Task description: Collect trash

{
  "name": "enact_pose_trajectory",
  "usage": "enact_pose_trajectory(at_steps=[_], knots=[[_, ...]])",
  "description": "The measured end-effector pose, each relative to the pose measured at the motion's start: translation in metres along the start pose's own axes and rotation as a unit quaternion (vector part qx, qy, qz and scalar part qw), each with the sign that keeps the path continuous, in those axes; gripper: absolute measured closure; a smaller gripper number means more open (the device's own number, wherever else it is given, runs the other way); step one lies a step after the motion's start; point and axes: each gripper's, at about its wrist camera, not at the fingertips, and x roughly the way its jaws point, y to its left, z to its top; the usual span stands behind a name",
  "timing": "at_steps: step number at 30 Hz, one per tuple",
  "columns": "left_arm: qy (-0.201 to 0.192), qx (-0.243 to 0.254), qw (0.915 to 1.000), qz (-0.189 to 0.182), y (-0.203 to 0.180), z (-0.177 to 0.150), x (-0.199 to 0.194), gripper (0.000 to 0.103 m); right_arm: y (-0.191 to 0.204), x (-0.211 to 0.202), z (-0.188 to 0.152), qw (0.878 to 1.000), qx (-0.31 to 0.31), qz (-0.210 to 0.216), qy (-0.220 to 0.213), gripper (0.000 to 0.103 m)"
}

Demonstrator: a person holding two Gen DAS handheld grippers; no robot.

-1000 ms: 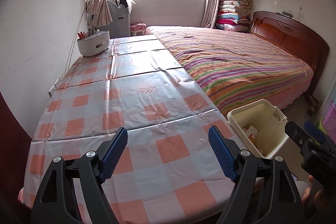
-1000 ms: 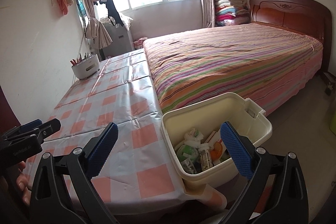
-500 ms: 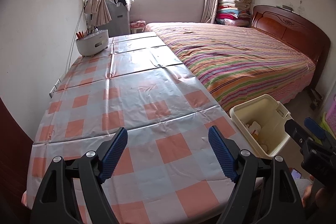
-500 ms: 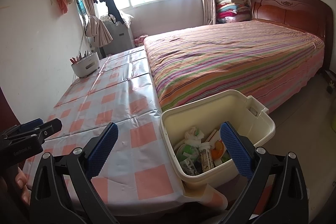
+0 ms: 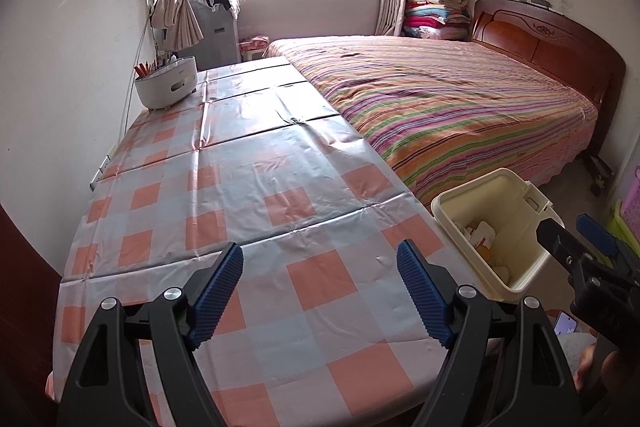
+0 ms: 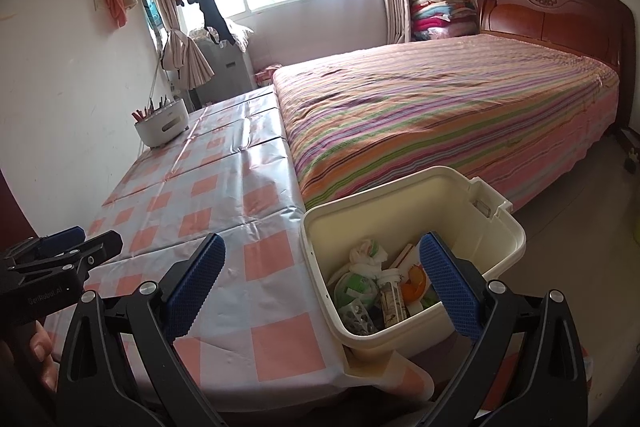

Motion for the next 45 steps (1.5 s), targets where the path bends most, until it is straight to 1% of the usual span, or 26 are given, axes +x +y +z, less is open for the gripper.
enact_pose_trajectory(at_steps=[15,27,35,40,45], knots=[[0.008,0.019,0.9998,-0.001,-0.016,0.002,0.003,0.026,-0.010,0.002,-0.001,1.000,0.011,-0.002,0.004,0.007],[0.007,0.038,0.9992,-0.010,-0.031,0.002,0.003,0.026,-0.020,-0.002,-0.003,1.000,0.022,-0.006,0.002,0.007],[-0.006,0.054,0.9981,-0.027,-0.042,0.002,-0.001,0.026,-0.020,-0.003,-0.004,1.000,0.026,-0.009,0.002,0.007],[-0.002,0.048,0.9972,-0.057,-0.045,0.002,-0.001,0.026,-0.022,-0.004,-0.004,1.000,0.027,-0.010,0.003,0.007],[-0.006,0.049,0.9973,-0.054,-0.045,0.001,-0.002,0.026,-0.023,-0.005,-0.004,1.000,0.029,-0.011,0.003,0.007]])
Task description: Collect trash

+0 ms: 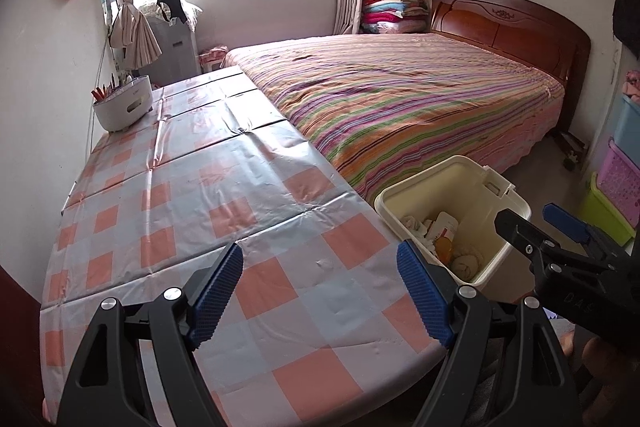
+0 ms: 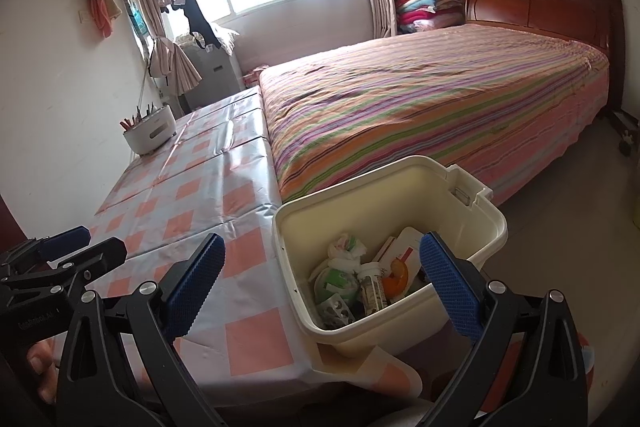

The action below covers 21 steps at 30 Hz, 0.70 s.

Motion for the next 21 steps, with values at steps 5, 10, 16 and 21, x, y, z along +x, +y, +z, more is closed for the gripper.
enact_pose_trajectory(at_steps=[5,10,16,21], knots=[[0.002,0.001,1.0000,-0.001,-0.001,-0.001,0.000,0.026,0.000,0.000,0.000,1.000,0.000,0.001,0.000,0.007],[0.003,0.007,1.0000,0.002,-0.004,-0.002,0.001,0.026,0.000,0.000,0.000,1.000,0.000,0.000,0.000,0.007],[0.005,0.019,0.9998,0.003,-0.010,-0.003,0.002,0.026,-0.001,0.000,0.001,1.000,0.000,-0.001,0.000,0.007],[0.003,0.026,0.9996,0.006,-0.014,-0.002,0.001,0.026,-0.001,0.000,0.000,1.000,0.000,-0.001,-0.001,0.007]])
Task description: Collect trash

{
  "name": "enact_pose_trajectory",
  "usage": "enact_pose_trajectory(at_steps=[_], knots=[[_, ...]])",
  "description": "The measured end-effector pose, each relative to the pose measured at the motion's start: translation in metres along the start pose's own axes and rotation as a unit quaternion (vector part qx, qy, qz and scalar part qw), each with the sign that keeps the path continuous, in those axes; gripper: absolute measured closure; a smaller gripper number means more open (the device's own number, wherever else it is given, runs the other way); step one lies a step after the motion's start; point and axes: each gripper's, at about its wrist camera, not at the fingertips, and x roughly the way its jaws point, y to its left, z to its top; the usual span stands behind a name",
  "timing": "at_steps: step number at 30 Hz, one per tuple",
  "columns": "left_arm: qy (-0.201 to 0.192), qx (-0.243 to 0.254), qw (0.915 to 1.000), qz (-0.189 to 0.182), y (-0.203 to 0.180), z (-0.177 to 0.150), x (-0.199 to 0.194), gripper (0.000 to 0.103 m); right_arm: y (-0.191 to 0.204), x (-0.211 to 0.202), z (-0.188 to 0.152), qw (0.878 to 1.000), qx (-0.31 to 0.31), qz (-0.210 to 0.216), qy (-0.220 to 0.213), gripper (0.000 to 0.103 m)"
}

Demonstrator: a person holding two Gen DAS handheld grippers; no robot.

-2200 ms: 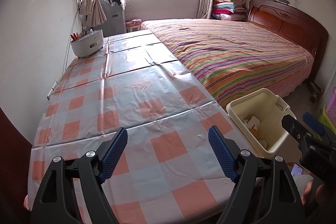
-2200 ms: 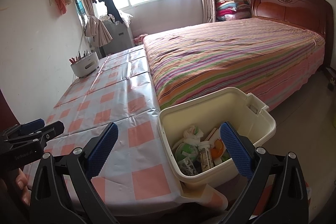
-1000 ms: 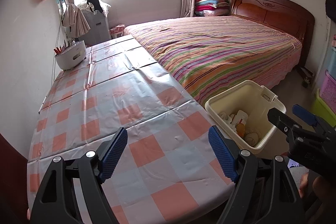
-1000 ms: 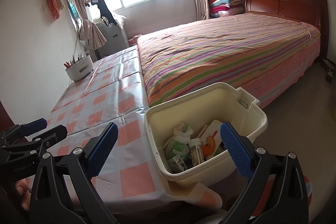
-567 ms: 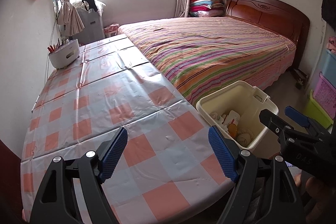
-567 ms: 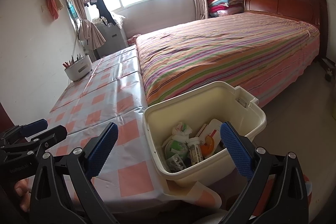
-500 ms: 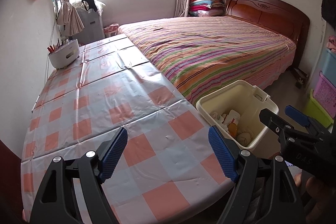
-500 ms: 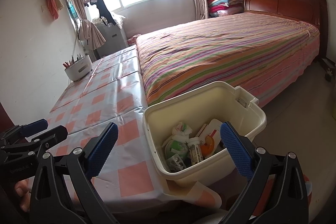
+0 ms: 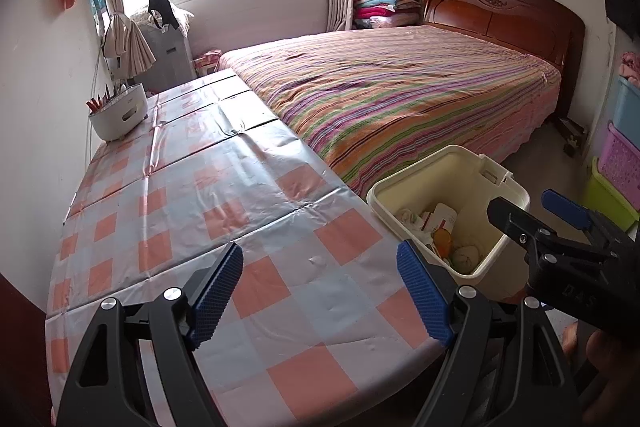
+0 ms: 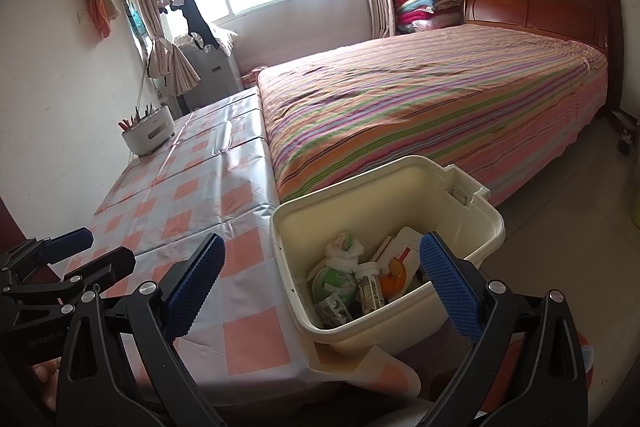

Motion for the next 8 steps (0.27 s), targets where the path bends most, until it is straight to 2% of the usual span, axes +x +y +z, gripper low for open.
enact_pose_trajectory(at_steps=[8], knots=[[-0.002,-0.003,1.0000,-0.002,0.0020,0.0017,-0.0014,0.026,-0.0005,-0.0002,-0.0005,1.000,-0.001,0.000,0.000,0.007]])
